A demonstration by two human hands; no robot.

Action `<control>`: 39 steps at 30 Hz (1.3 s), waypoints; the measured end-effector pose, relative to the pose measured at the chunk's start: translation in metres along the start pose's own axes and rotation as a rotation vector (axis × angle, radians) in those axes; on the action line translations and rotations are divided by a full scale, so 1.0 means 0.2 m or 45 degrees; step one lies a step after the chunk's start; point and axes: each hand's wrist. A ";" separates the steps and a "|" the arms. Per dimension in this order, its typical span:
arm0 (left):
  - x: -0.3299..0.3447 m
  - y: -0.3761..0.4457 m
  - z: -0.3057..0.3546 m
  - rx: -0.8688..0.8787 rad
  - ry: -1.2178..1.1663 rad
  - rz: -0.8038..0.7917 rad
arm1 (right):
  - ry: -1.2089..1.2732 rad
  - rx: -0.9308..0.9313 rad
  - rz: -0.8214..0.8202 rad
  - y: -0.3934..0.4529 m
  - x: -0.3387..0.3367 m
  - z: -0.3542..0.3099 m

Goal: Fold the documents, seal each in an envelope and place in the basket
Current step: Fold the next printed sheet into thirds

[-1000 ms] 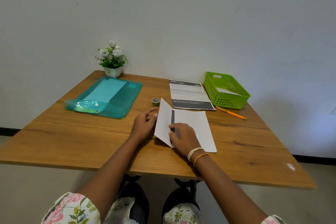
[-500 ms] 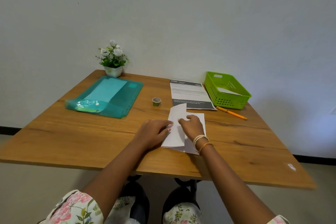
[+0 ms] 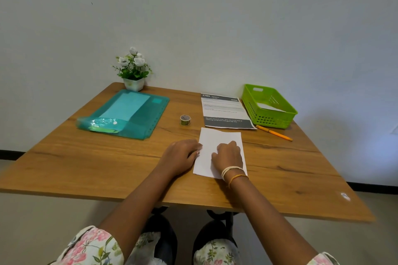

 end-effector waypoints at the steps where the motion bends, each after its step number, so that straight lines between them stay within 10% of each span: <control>1: 0.00 0.00 0.00 -0.027 0.035 -0.002 | -0.054 -0.041 0.035 -0.01 0.01 0.00; 11: 0.01 0.01 0.03 -0.170 0.106 -0.134 | -0.012 -0.212 0.046 -0.08 0.11 0.02; 25: 0.03 0.02 0.10 -0.321 -1.003 -0.118 | 0.760 -0.215 0.143 -0.06 0.02 -0.02; 31: 0.08 -0.01 0.11 -0.158 -0.444 -0.137 | 1.570 0.102 -0.149 0.06 -0.09 -0.02; 39: 0.08 -0.03 0.13 -0.136 -0.166 -0.156 | 0.962 0.169 -0.239 0.10 -0.10 0.08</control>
Point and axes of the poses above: each hand's wrist, its own y-axis towards the middle knuckle, its own x-axis out of the palm, z = x × y, and after that the axes turned 11 degrees about -x, right-handed
